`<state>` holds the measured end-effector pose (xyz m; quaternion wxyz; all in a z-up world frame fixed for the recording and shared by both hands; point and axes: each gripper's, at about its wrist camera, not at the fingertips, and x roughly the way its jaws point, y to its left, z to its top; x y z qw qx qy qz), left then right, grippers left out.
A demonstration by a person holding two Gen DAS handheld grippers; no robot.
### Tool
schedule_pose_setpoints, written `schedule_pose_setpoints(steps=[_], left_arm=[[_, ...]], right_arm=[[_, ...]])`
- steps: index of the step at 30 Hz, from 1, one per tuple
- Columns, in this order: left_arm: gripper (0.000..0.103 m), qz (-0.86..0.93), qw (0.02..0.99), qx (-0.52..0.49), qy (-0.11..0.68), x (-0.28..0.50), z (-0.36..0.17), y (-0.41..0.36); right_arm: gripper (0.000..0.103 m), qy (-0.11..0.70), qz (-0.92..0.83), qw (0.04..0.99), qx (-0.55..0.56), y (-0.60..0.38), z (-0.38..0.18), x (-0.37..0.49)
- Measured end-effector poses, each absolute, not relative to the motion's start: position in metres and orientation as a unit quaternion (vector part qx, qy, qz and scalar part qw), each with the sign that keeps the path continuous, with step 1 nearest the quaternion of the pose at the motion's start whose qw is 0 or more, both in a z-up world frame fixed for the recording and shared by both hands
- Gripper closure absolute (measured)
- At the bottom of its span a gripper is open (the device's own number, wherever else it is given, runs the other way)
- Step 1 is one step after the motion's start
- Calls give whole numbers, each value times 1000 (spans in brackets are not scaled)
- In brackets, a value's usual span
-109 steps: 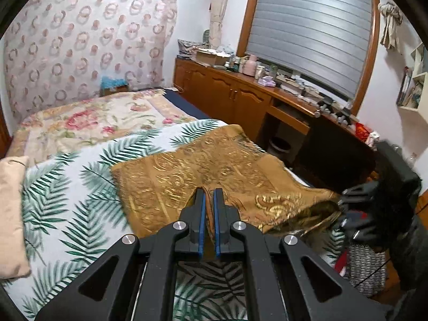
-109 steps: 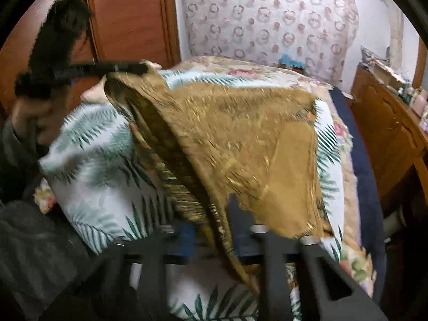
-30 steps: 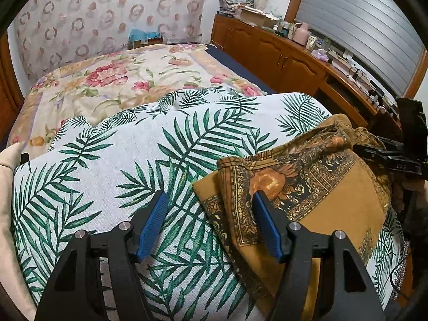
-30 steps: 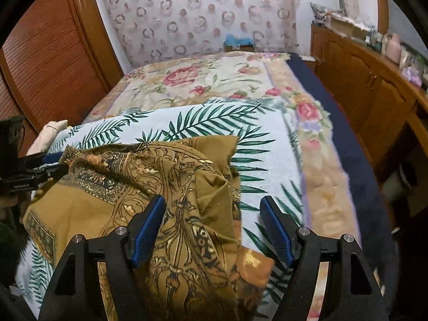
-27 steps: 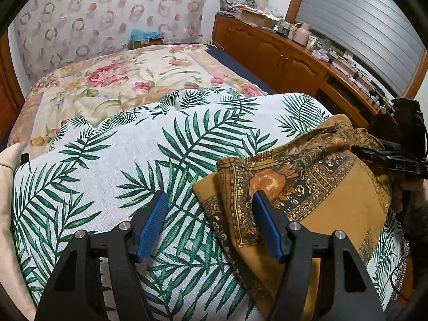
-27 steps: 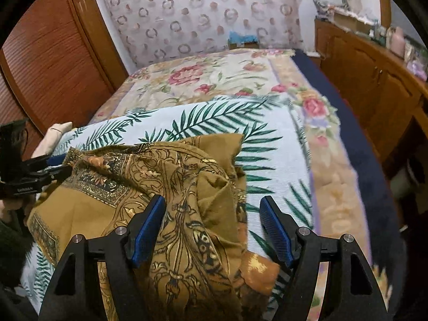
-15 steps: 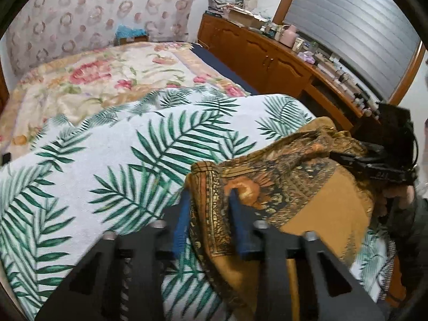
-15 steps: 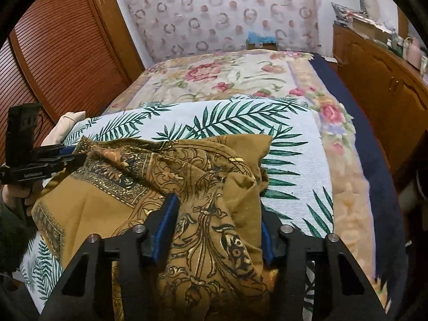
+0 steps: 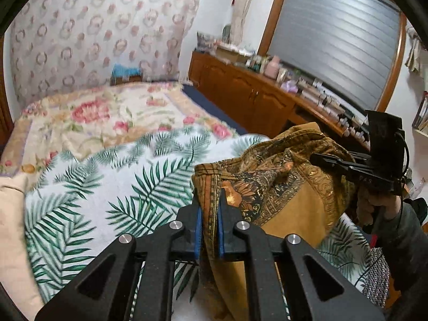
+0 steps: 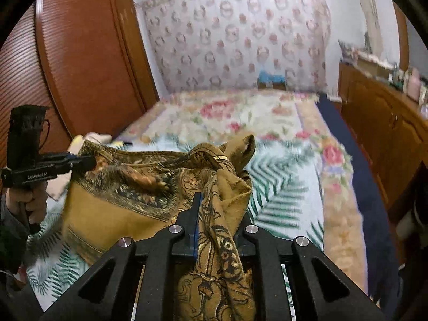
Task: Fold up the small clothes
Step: 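Lift the folded shirt with both grippers and carry it toward the yellow plush toy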
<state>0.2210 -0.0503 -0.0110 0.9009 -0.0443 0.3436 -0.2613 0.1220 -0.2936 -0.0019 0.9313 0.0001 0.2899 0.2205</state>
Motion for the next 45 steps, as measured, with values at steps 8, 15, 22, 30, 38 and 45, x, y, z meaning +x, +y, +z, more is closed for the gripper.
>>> schedule_pose_setpoints(steps=[8,15,22,30,38,45], left_arm=[[93,-244,927,-52,280,196,28,-29],[93,-199,946,-54,251,179,40,6],[93,-126,962,-69,232,160,36,66],[93,-30,968,-107,226,145,17,146],[93,34,962,-129,239,130,-16,191],[93,73,952,-150,258,99,-51,214]], right_arm=[[89,236,236,942,-22,-281,32,111],[89,216,274,935,-60,-250,43,121],[89,209,335,911,-117,-195,59,160],[89,199,407,874,-176,-121,74,216],[89,186,448,835,-261,-40,76,275],[89,188,484,795,-313,35,67,302]])
